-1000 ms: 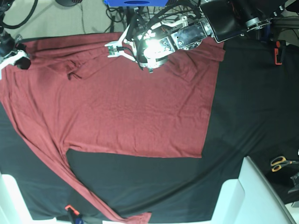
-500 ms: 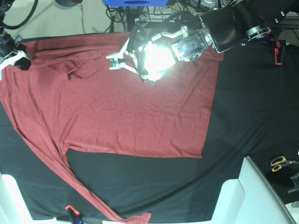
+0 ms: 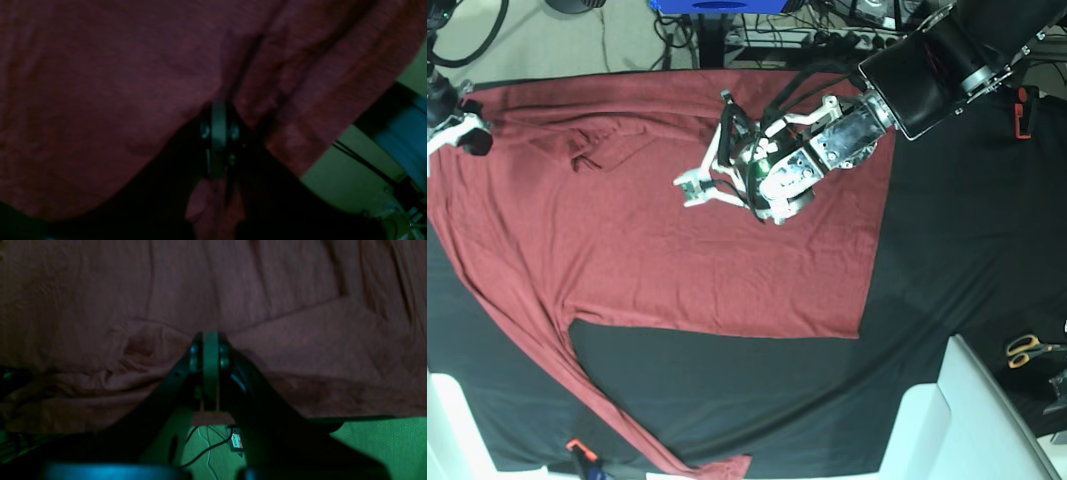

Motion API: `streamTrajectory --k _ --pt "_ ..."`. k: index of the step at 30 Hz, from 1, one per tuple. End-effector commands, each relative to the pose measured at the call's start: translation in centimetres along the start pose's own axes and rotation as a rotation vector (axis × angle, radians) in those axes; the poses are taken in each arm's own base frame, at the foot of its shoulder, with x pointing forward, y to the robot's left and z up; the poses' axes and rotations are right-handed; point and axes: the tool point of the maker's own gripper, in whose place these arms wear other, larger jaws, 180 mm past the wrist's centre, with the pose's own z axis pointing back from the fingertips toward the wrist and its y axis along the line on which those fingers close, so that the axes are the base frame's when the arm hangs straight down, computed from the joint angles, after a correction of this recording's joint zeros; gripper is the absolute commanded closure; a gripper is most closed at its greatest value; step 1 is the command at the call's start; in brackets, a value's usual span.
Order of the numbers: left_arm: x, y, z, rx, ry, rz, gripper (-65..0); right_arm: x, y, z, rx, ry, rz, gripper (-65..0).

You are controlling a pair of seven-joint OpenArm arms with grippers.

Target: Fold the T-shirt properly

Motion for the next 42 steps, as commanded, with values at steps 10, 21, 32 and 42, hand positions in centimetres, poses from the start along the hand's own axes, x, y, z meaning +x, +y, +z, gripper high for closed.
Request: streamTrajectory --k 10,21,32,42 --pt "1.3 1.7 2.3 0.042 -0.068 -0.020 0.0 1.9 0.1 0.3 0.010 -0.052 0.017 -0.5" --pt "-2.6 -1.1 4.7 0.036 -0.054 -0.084 0.0 1.9 0.1 0.3 0.010 -0.052 0.017 -0.5" --pt "-9.5 -2.6 5.1 0.019 0.052 -0.104 0.0 2.1 0.2 0.2 0.011 -0.057 0.017 -0.5" --pt "-14.5 -1.8 5.3 0.038 0.160 -0.089 0.0 2.1 0.1 0.2 0.010 -0.056 0.017 -0.5"
